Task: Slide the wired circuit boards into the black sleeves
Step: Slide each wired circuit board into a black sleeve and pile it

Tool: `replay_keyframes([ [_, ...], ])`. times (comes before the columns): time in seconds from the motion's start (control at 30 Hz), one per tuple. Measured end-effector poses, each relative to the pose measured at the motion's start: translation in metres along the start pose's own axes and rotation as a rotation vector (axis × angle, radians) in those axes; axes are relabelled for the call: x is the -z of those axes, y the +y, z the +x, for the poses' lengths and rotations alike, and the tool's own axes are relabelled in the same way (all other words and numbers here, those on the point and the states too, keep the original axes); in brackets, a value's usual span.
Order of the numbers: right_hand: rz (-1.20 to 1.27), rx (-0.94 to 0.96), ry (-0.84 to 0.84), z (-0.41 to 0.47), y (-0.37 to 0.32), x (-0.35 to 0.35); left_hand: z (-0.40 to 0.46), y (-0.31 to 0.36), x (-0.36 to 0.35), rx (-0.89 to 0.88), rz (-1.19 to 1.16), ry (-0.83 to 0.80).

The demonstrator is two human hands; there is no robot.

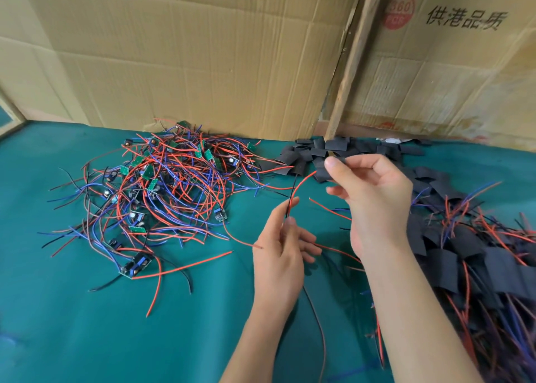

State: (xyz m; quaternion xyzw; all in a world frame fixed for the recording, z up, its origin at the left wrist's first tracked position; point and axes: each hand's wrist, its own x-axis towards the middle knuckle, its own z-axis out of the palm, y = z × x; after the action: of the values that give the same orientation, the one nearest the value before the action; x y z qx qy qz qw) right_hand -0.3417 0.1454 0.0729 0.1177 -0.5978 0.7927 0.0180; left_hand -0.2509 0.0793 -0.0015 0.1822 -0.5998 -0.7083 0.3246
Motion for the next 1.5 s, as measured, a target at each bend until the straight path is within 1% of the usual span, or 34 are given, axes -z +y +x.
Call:
replay_keyframes([
  [0.07,-0.037,-0.001,-0.017,-0.002,0.003,-0.004,0.0,-0.001,0.0,-0.009,0.011,-0.008],
  [0.13,-0.04,-0.023,0.007,-0.003,0.006,-0.006,0.001,-0.001,0.0,-0.012,0.016,-0.018],
  [0.23,0.031,-0.089,0.049,-0.002,0.009,-0.006,0.001,-0.001,0.001,-0.015,0.021,-0.04],
  [0.47,0.189,-0.213,0.034,-0.002,0.002,-0.004,0.0,-0.001,0.001,-0.008,0.035,-0.072],
  [0.63,0.184,-0.273,-0.002,-0.001,-0.001,0.001,0.001,-0.002,0.002,0.004,0.038,-0.068],
  [0.77,0.134,-0.314,-0.096,0.001,-0.002,0.007,0.002,-0.003,0.002,0.002,0.044,-0.076],
  [0.93,0.056,-0.385,-0.312,-0.001,0.001,0.009,0.002,-0.003,0.003,-0.005,0.062,-0.074],
  [1.1,-0.023,-0.426,-0.388,-0.004,0.009,0.006,0.0,-0.002,0.006,-0.025,0.095,-0.069],
  [1.2,-0.064,-0.427,-0.431,-0.005,0.012,0.008,0.001,-0.003,0.005,0.026,0.072,-0.057],
  [1.3,-0.093,-0.403,-0.42,-0.005,0.011,0.01,0.001,-0.001,0.004,0.077,0.012,-0.031],
  [1.37,-0.08,-0.37,-0.371,-0.004,0.01,0.01,0.001,0.002,0.005,0.083,-0.01,-0.028],
  [1.5,0.115,-0.302,-0.219,0.004,0.003,0.016,0.0,0.003,0.004,0.095,-0.031,-0.035],
])
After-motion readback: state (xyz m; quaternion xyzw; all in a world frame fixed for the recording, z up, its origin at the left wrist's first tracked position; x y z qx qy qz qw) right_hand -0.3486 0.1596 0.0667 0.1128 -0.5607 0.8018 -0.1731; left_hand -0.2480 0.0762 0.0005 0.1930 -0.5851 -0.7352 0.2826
